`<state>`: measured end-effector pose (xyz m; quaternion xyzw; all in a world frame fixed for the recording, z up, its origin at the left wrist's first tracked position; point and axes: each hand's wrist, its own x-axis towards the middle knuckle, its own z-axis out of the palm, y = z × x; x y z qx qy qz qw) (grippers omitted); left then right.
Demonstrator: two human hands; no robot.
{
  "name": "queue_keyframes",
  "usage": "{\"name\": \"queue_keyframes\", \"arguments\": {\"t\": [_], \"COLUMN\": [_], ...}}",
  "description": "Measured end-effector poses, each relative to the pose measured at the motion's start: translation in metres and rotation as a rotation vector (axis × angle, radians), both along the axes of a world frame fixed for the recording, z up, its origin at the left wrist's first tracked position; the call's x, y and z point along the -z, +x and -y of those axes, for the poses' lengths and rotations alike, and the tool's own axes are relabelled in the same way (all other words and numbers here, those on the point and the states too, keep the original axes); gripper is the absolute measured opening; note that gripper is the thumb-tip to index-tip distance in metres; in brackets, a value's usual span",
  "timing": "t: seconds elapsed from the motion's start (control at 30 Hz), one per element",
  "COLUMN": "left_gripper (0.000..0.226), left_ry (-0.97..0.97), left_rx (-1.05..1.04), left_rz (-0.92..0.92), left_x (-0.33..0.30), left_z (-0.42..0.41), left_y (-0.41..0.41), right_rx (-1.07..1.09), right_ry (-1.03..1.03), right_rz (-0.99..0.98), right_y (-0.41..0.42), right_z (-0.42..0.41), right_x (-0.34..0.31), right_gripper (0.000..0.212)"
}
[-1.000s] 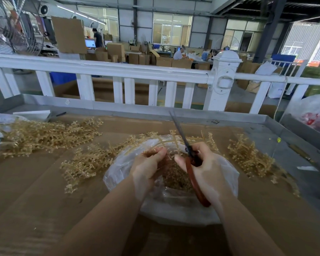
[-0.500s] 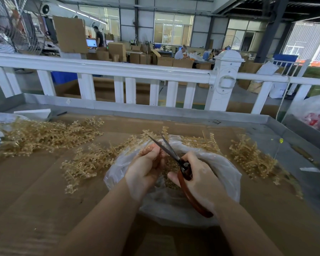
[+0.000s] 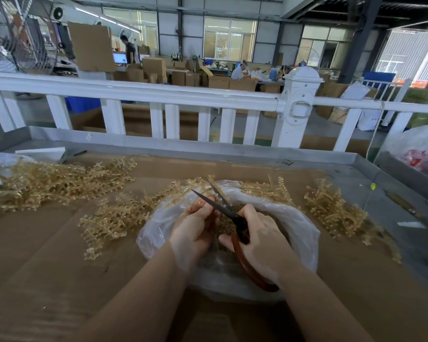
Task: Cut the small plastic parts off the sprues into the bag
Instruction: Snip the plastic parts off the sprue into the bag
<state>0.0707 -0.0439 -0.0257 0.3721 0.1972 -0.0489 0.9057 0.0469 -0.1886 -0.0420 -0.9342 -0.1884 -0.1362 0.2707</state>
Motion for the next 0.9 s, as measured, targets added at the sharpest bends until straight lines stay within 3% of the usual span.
{"name": "queue_keyframes", "arguments": {"t": [0.9], "left_gripper": [0.017], "left_ry": [0.082], "left_rx": [0.061], "left_rz": [0.058], "left_x": [0.0049], "left_z": [-0.0023], "left_y": [-0.0021], "right_rx": [0.048], "right_ry": [-0.113], "right_rz": [0.100], "right_y": [-0.0078], "right_z": [0.0051], "right_x": [-0.0080], "right_gripper": [0.036]}}
